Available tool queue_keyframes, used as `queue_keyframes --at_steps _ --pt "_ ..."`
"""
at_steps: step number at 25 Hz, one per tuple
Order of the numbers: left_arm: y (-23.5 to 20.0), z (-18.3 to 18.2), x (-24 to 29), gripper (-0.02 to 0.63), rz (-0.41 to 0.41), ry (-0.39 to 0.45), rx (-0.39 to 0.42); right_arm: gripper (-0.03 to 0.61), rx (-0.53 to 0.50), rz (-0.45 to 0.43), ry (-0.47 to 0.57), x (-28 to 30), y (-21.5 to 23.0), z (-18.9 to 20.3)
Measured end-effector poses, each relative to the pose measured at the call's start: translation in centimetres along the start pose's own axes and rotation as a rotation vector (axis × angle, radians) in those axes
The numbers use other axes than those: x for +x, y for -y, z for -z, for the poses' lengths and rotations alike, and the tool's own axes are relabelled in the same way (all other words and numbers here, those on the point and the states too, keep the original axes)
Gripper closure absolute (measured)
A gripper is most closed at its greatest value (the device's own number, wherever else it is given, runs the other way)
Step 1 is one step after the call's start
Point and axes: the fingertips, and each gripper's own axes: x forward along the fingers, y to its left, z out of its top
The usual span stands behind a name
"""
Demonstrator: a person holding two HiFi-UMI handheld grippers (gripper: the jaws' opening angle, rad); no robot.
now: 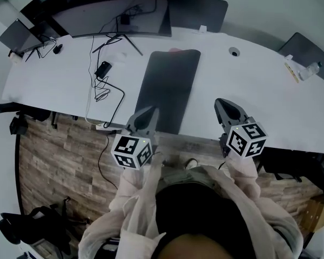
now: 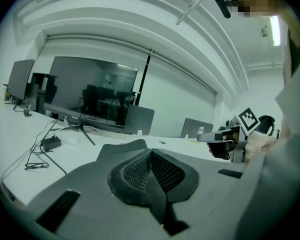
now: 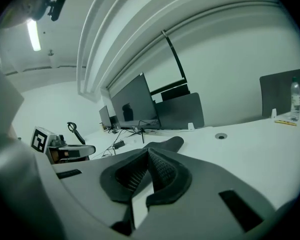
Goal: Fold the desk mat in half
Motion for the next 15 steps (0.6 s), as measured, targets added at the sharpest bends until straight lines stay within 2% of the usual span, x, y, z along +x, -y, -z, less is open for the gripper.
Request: queue_keyframes --at_steps 8,15 --pt "2.3 1.3 0.3 0.588 0.029 -0.024 0.006 0.565 -0.055 0.087 0.025 -2.8 1.1 1.0" --pt "3.1 1.6 -0.1 0.588 0.034 -0.023 0.004 0.565 -0.065 0.093 0.020 -3.7 0.3 1.5"
